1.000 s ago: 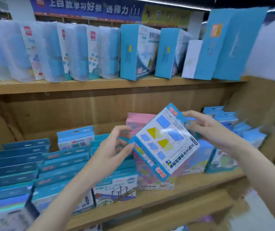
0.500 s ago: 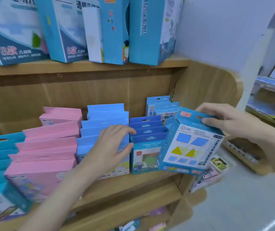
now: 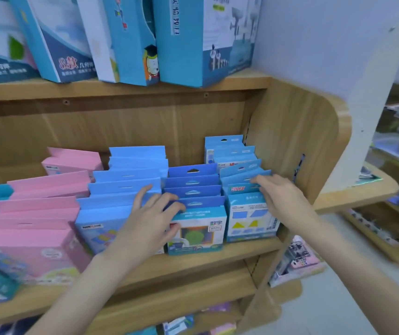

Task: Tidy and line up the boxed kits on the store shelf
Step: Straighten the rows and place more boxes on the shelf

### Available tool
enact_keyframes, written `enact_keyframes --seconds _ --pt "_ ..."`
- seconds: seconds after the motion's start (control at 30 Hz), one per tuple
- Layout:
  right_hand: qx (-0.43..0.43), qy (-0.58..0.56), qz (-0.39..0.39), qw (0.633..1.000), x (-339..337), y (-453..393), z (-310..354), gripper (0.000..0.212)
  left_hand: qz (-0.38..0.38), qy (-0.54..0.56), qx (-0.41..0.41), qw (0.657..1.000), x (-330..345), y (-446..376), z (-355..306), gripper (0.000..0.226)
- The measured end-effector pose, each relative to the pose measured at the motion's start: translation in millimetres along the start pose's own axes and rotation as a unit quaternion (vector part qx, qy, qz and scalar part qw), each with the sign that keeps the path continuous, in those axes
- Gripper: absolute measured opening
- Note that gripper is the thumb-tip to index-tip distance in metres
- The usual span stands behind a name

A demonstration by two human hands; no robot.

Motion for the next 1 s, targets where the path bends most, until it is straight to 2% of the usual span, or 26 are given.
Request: enact_keyframes --seconds 0.2,0.3,0.47,0.57,0.73,1.0 --pt "-0.004 0.063 -0.035 0.997 8.6 -4.3 -9.7 0.037 0.013 0.024 -0.016 1.0 -5.7 -0.8 -1.2 0.028" --pt "0.029 0.06 -0.056 0.996 1.3 -2.2 -8.9 0.037 0.011 0.047 -0.022 0.999 -8.8 0.8 -2.3 0.029" --pt "0.021 0.051 -0.059 0.997 -8.5 2.0 1.0 0.036 -0.03 0.094 -0.037 0.994 -17.4 0.6 -4.4 0.021" --pt "0.027 0.001 -0.063 0.998 -15.4 2.6 10.0 0.035 -0.061 0.094 -0.06 0.992 -23.6 4.8 -0.2 0.021" --pt "0.01 -0.131 -0.074 0.989 -22.3 -20.4 49.1 0.034 -0.084 0.081 -0.152 0.982 -44.1 26.7 27.9 0.019" --pt "-0.095 -0.283 -0.031 0.954 16.7 -91.9 175.9 0.036 -0.069 0.005 -0.248 0.966 -100.2 124.2 110.9 0.03"
Point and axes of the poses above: each hand's wrist, its own y-axis away from the middle knuckle, its own x-axis out of the palm, z = x × y, the point moved 6 cm from there along -y, towards the middle knuckle, and after that the axes turned 8 degrees about -y, right-handed, at the moved point
